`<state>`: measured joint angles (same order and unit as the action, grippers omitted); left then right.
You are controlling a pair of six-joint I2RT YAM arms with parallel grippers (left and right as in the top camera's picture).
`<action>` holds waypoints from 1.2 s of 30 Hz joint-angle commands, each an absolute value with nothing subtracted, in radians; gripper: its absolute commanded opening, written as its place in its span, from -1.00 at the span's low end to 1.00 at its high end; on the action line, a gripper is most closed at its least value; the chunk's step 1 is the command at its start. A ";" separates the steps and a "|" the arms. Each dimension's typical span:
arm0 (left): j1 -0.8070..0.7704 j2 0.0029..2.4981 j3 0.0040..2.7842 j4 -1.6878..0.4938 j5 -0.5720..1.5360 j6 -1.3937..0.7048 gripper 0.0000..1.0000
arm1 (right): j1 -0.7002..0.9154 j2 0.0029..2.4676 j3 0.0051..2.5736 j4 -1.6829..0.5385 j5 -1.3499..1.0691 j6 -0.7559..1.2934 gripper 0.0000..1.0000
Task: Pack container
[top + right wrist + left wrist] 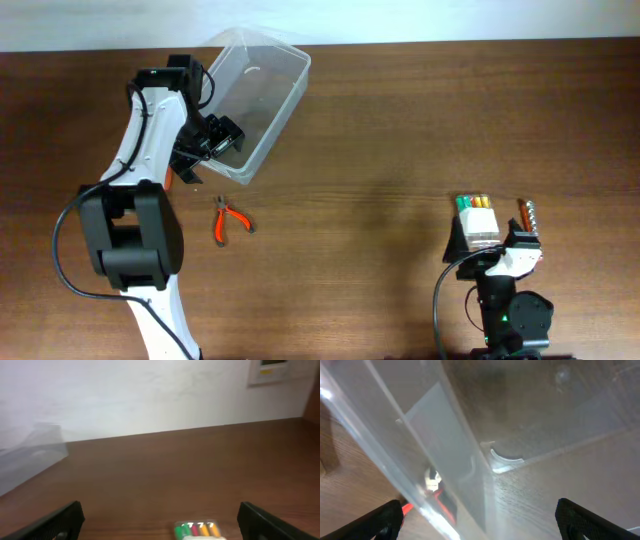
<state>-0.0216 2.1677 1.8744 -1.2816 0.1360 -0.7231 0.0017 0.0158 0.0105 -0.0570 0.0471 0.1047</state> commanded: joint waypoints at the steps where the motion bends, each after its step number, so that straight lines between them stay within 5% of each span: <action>1: -0.025 2.160 1.872 -1.266 0.150 -0.733 0.99 | 0.006 0.007 0.006 0.007 0.073 0.110 0.97; 8: -0.025 2.160 1.872 -1.259 0.189 -0.733 0.99 | 0.006 0.064 0.062 0.102 0.068 0.090 0.96; 15: -0.025 2.160 1.872 -1.256 0.195 -0.733 0.98 | 0.006 0.430 0.347 0.080 0.021 0.033 0.97; 26: -0.025 2.160 1.872 -1.218 0.192 -0.733 0.99 | 0.007 1.239 1.308 -0.583 -0.098 0.030 0.97; 30: -0.025 2.160 1.872 -1.214 0.160 -0.733 0.43 | 0.006 1.430 1.545 -0.749 -0.110 0.032 0.97; 36: -0.025 2.163 1.872 -1.205 0.110 -0.734 0.16 | 0.007 1.559 1.602 -0.767 -0.160 0.038 0.97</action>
<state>-0.0216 2.1677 1.8744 -1.2121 0.1482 -0.7296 0.0017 1.5211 1.5791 -0.7479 -0.1127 0.0402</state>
